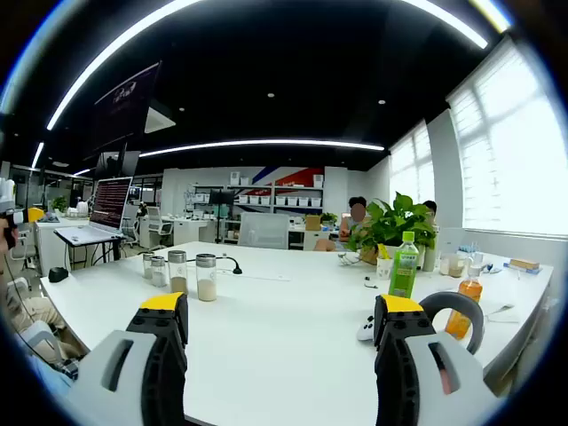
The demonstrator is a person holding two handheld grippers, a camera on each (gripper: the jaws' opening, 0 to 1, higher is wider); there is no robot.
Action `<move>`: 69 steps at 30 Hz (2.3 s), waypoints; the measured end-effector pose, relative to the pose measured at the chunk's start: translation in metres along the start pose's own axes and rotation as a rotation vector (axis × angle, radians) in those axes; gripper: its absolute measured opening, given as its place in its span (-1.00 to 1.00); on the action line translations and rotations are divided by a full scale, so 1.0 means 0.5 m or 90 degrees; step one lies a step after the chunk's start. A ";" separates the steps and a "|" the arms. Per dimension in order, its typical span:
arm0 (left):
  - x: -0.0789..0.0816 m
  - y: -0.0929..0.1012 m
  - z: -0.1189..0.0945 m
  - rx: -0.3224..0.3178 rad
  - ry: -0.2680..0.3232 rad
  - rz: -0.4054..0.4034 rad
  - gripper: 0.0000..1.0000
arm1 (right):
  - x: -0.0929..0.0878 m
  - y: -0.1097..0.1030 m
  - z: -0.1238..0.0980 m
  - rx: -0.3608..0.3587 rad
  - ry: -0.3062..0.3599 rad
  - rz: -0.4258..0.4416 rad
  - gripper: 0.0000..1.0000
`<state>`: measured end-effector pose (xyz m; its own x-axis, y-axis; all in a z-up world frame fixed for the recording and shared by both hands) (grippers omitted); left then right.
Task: Rotate the seasoning bottle until the label or dispensing opening points toward the visible target arrow and the bottle remains upright within the marked orientation range
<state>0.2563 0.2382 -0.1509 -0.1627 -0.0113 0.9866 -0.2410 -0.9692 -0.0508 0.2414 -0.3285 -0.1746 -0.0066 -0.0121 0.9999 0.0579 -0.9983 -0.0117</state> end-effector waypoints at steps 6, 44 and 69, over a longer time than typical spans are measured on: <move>-0.007 0.010 0.006 -0.016 -0.013 0.007 1.00 | -0.001 -0.008 0.003 0.017 -0.003 0.002 0.79; -0.013 0.007 0.004 -0.037 -0.020 -0.002 1.00 | -0.010 -0.008 -0.004 0.026 -0.013 0.036 0.76; -0.029 0.014 0.013 -0.020 -0.047 0.022 0.98 | -0.009 -0.042 0.011 0.071 -0.009 0.041 0.70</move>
<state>0.2630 0.2299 -0.1646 -0.1011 -0.0629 0.9929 -0.2664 -0.9599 -0.0879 0.2459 -0.3070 -0.1787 0.0152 -0.0742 0.9971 0.1682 -0.9828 -0.0757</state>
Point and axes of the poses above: the point that each gripper's makers call its tool centre point, and the gripper's own axes: z roughly forward along the fingers, y roughly to its right, x roughly out of its top, the point moved 6 cm from there along -z, roughly backward along the fingers, and after that the axes turned 4 degrees about z, right-handed, at the moved point
